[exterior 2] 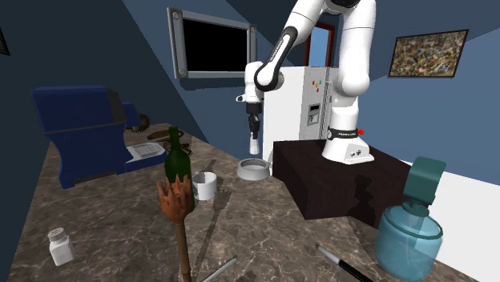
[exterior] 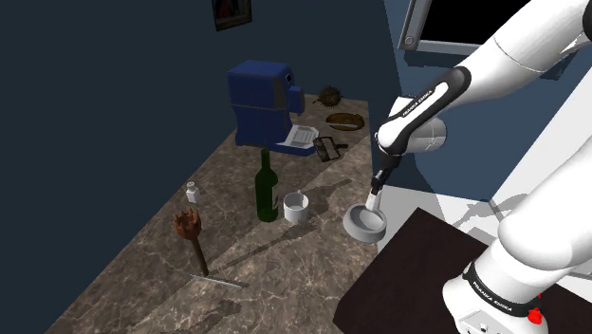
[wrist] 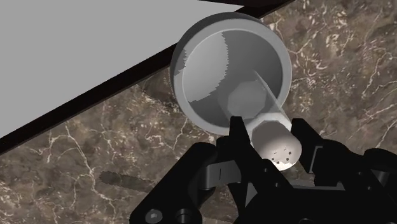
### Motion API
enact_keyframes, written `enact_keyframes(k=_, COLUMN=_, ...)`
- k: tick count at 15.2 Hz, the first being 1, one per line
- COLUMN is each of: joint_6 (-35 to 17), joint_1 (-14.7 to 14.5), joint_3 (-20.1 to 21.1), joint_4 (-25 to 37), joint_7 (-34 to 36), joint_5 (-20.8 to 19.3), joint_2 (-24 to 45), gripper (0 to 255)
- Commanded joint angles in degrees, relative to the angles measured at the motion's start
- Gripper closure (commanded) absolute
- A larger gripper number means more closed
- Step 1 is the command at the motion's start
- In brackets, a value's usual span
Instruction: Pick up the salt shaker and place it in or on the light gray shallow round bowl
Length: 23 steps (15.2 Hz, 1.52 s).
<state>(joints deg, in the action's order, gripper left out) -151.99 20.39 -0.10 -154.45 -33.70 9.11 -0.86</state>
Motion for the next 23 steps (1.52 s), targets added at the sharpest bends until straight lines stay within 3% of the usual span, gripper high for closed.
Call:
enact_keyframes(k=1, joint_6=-1.88, joint_1=-0.14, joint_3=0.11, joint_4=0.0, joint_7=-0.42, joint_5=0.6, joint_2=1.85, gripper=255)
enact_keyframes(k=10, joint_6=-10.27, joint_1=0.13, joint_3=1.24, joint_4=0.87, joint_7=-3.7, joint_5=4.37, joint_2=11.18, gripper=255)
enact_keyframes(k=18, joint_6=-10.27, joint_1=0.17, joint_3=1.28, joint_4=0.87, joint_7=-3.69, joint_5=4.35, joint_2=11.18, gripper=255)
enact_keyframes(k=19, joint_6=-10.27, joint_1=0.17, joint_3=1.28, joint_4=0.87, joint_7=-3.69, joint_5=4.35, joint_2=11.18, gripper=0)
enact_keyframes(k=23, joint_6=-10.27, joint_1=0.17, joint_3=1.28, joint_4=0.87, joint_7=-3.68, joint_5=4.35, joint_2=11.18, gripper=0)
